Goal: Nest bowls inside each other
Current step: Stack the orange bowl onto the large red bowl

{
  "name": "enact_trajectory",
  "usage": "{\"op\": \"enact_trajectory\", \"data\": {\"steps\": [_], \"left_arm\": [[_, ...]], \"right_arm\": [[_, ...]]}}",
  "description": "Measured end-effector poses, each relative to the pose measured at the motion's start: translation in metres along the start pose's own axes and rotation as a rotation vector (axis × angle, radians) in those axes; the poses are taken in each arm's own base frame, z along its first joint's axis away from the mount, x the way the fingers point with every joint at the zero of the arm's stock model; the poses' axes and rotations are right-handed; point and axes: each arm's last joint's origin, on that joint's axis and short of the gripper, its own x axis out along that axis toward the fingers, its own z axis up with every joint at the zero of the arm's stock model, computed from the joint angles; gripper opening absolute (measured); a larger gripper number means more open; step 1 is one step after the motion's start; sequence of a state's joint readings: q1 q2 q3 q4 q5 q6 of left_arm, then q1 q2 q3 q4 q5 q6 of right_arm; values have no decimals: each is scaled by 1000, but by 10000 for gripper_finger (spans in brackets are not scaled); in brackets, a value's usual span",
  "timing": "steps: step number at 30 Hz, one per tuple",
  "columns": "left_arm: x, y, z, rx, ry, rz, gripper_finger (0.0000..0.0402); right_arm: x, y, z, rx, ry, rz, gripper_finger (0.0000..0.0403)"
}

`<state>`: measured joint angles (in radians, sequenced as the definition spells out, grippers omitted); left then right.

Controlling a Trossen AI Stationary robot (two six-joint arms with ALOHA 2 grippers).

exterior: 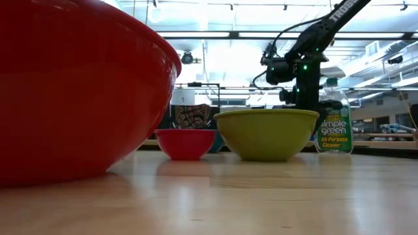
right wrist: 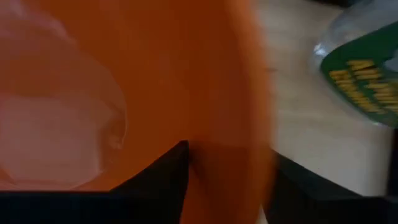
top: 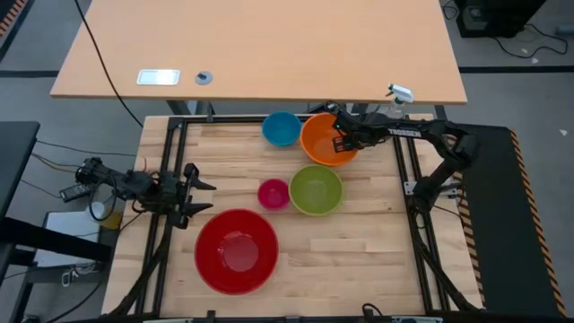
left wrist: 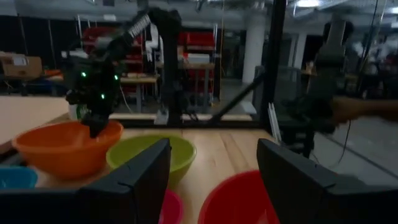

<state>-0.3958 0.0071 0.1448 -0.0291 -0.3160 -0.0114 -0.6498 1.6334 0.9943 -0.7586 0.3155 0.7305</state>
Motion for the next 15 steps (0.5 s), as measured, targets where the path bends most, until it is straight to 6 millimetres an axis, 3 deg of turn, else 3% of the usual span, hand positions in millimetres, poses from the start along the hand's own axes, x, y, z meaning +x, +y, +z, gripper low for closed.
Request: {"op": "enact_trajectory", "data": {"steps": [9, 15], "left_arm": [[0, -1, -7, 52, 71, -42, 243], [0, -1, -7, 54, 73, -41, 243]], "right_arm": [[-5, 3, 6, 49, -43, 72, 63], [-17, -4, 10, 71, -72, 125, 35]]}}
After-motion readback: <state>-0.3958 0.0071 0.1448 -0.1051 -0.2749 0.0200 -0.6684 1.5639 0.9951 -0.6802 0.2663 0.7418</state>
